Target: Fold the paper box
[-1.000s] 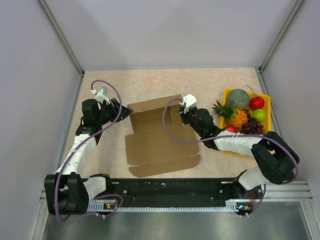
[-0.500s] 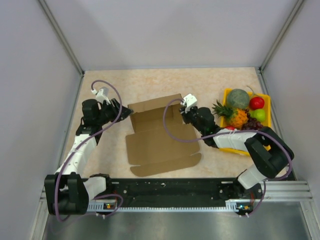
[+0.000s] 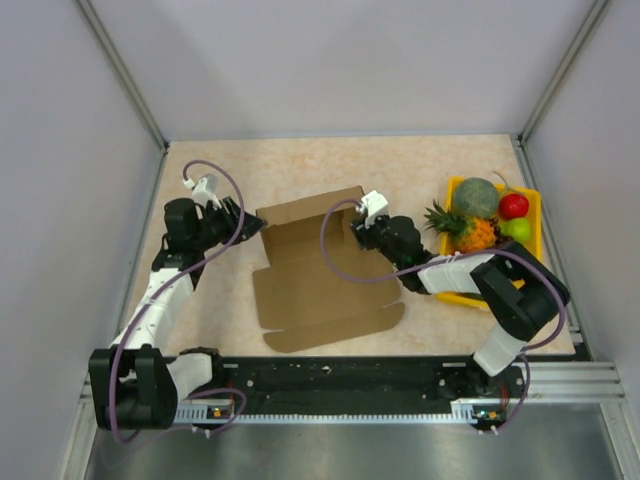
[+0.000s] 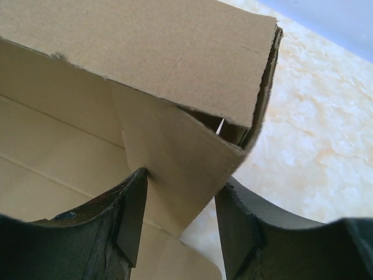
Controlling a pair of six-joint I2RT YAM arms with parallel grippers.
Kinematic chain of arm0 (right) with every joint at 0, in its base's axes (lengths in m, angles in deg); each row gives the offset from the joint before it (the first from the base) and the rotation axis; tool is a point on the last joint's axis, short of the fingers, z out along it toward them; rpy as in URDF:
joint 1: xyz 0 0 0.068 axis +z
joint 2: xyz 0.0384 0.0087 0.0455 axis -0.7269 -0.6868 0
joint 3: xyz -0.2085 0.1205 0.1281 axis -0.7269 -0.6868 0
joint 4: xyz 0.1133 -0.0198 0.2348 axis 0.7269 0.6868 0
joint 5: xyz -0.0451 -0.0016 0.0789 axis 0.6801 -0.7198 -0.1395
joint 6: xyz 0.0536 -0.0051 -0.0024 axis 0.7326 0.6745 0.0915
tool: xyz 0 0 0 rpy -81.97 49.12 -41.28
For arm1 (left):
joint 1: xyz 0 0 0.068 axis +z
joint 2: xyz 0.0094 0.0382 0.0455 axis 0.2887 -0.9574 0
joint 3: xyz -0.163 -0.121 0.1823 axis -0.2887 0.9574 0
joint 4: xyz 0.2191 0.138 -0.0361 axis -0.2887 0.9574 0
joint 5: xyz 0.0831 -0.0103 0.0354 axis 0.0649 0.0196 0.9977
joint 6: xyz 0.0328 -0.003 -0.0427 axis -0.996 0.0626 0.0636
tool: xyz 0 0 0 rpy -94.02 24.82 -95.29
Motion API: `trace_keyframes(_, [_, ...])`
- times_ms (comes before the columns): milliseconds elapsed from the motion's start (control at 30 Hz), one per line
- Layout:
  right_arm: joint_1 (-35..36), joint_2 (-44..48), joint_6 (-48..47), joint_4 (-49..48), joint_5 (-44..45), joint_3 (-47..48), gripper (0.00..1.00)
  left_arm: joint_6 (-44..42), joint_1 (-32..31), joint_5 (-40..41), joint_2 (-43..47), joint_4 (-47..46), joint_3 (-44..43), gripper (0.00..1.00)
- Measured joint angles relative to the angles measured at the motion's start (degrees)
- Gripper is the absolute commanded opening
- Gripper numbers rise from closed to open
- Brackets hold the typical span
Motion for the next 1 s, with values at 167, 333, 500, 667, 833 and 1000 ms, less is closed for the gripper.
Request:
trace_keyframes(167, [0.0, -2.82, -0.24, -3.76, 1.16, 0.0, 0.57, 0.11, -0.02, -0.26, 0.0, -0.04, 0.09, 0.43])
trace_keyframes(333, [-0.13, -5.7, -0.39, -7.61, 2.78, 1.03, 0.1, 0.15, 0.04, -0.5, 0.0, -0.02, 0.11, 0.43])
trace_keyframes(500, [-0.94, -6.71, 1.42, -9.75, 5.16, 1.4, 0.0, 0.24, 0.11, -0.39, -0.02, -0.04, 0.11, 0.42])
trace_keyframes(667, [-0.94, -6.73, 2.19, -10.19, 6.58, 1.95, 0.0, 1.07, 0.11, -0.63, -0.04, -0.02, 0.11, 0.43])
trace_keyframes(833, [-0.9, -7.17, 2.01, -9.25, 7.69, 3.89, 0.0, 1.31, 0.02, -0.09, 0.37, 0.52, 0.02, 0.61])
trace_keyframes(1000, [-0.52, -7.45, 1.44, -8.81, 6.93, 4.9, 0.0, 2.73, -0.44, 4.92, 1.49, 1.92, -2.08, 0.71])
